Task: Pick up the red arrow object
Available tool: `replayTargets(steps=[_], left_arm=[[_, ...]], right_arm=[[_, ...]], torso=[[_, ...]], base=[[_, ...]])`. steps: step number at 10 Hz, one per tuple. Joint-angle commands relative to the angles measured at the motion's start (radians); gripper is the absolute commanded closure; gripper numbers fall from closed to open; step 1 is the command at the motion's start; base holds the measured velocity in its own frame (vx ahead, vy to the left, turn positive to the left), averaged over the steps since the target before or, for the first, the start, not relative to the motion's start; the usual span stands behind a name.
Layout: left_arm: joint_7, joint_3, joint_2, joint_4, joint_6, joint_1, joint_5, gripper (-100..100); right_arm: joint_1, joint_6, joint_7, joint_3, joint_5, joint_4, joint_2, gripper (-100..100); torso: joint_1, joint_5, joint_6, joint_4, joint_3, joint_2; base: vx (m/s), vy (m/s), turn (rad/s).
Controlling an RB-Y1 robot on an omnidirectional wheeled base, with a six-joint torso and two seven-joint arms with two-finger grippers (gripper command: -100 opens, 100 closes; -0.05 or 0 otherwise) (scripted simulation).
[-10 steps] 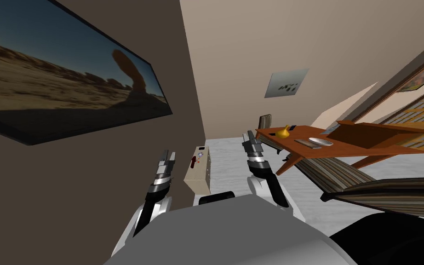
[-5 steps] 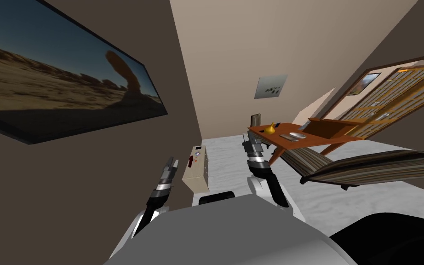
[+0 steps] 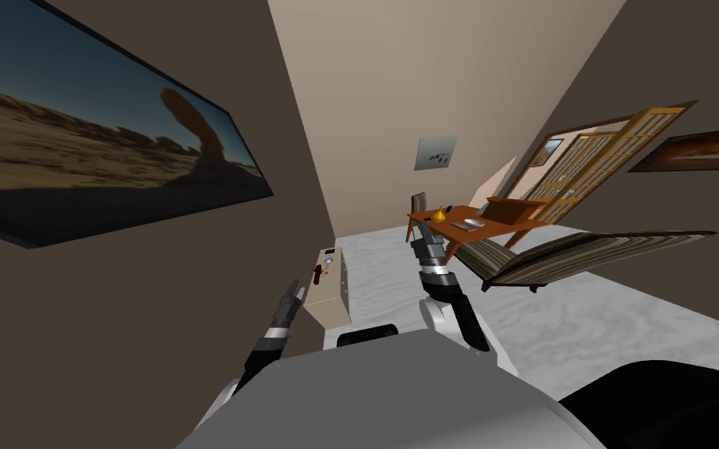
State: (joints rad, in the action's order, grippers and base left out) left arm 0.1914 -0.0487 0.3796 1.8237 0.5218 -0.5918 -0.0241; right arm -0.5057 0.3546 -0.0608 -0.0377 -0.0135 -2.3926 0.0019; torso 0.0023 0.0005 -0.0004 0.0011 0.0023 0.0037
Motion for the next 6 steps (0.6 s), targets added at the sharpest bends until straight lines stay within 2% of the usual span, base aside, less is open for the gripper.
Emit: replayTargets(steps=[1, 2, 5, 6], left_arm=[[0.010, -0.020, 0.029, -0.050, 0.004, -0.007, 0.011, -100], [0.010, -0.020, 0.029, -0.059, 0.004, -0.007, 0.011, -100], [0.030, -0.086, 0.110, -0.162, -0.014, -0.028, 0.044, -100], [0.030, -0.086, 0.110, -0.181, -0.014, -0.028, 0.044, -100]], right_arm=[[0.000, 0.000, 0.000, 0.000, 0.000, 0.000, 0.000, 0], [0.000, 0.000, 0.000, 0.000, 0.000, 0.000, 0.000, 0], [0.000, 0.000, 0.000, 0.000, 0.000, 0.000, 0.000, 0], [0.000, 0.000, 0.000, 0.000, 0.000, 0.000, 0.000, 0]], torso=[[0.000, 0.000, 0.000, 0.000, 0.000, 0.000], [-0.001, 0.000, 0.000, 0.000, -0.001, -0.001], [-0.001, 0.000, 0.000, -0.001, -0.001, -0.002], [0.000, 0.000, 0.001, -0.001, -0.002, -0.003]], base=[[-0.039, -0.005, -0.166], [-0.023, -0.004, -0.104], [-0.021, -0.008, -0.273], [-0.006, 0.003, -0.128]])
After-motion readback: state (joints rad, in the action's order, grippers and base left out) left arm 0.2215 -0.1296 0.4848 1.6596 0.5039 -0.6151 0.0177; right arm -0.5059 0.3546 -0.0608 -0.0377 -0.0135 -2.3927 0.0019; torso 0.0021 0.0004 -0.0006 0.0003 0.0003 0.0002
